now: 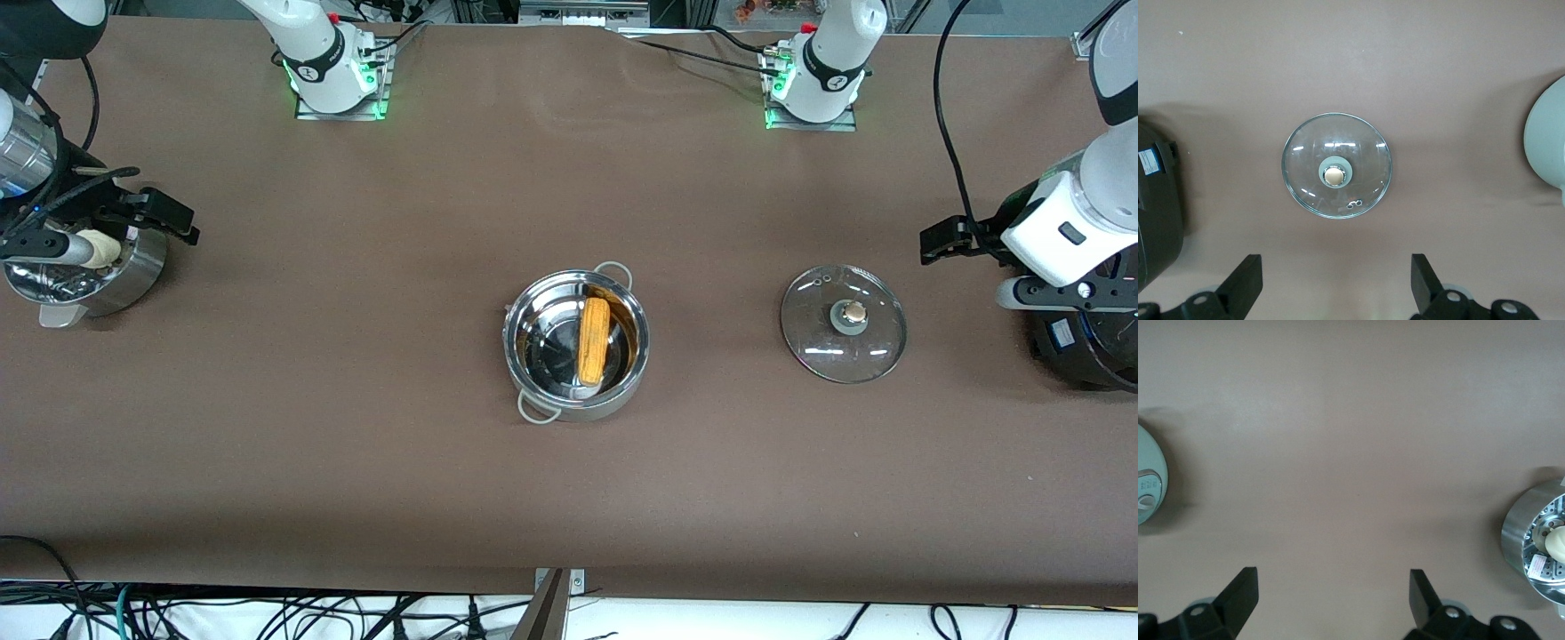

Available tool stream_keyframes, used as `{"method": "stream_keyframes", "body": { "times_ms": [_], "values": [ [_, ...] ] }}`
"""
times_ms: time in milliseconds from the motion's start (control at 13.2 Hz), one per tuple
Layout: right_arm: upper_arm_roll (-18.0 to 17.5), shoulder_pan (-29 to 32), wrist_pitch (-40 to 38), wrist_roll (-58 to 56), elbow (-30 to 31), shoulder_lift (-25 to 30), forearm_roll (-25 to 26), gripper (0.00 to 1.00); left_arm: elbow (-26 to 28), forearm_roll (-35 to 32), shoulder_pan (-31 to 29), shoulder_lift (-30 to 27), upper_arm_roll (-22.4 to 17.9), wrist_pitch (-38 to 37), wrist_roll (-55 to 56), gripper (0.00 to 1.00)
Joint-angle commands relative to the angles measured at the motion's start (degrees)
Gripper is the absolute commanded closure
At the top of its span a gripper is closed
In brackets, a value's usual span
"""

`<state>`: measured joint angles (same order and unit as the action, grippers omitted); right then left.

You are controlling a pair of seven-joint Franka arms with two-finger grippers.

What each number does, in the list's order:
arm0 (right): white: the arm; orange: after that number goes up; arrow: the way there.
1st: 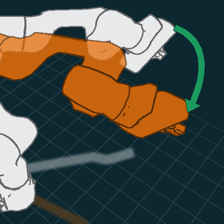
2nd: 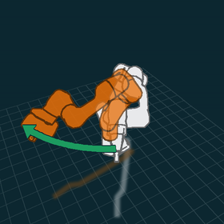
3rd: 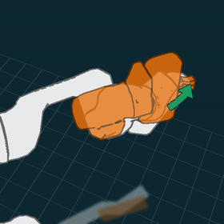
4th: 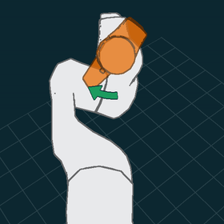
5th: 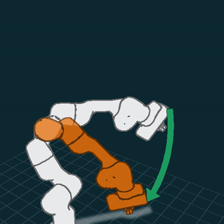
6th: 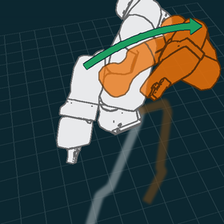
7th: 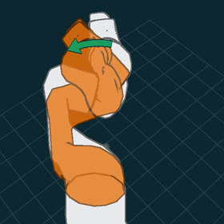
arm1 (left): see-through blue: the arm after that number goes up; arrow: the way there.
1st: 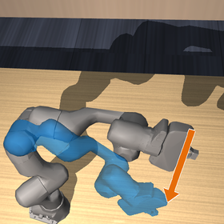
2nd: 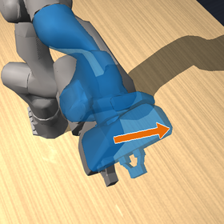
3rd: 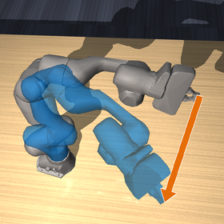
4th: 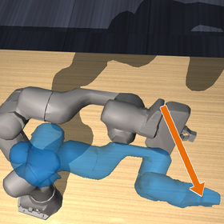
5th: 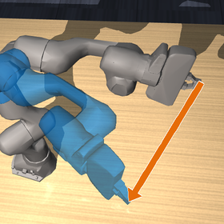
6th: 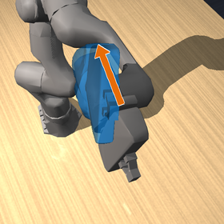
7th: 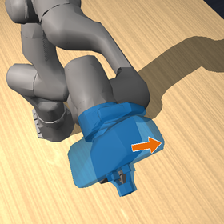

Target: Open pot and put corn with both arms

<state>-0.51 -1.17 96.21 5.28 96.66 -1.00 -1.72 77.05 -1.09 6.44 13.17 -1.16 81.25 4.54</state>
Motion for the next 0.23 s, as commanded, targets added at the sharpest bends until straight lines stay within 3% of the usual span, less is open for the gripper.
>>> {"method": "stream_keyframes", "body": {
  "times_ms": [0,151],
  "values": [
    [1.04,-0.59,0.55,-0.71,1.61,1.26,0.67,0.00,-1.55,-1.73,-1.17,-0.07,1.69,-1.54,1.44,0.02],
    [1.04,-0.67,0.47,-0.45,1.61,1.26,0.76,0.00,1.07,-1.73,-1.35,-1.73,1.60,-0.93,1.43,0.03]
  ]
}}
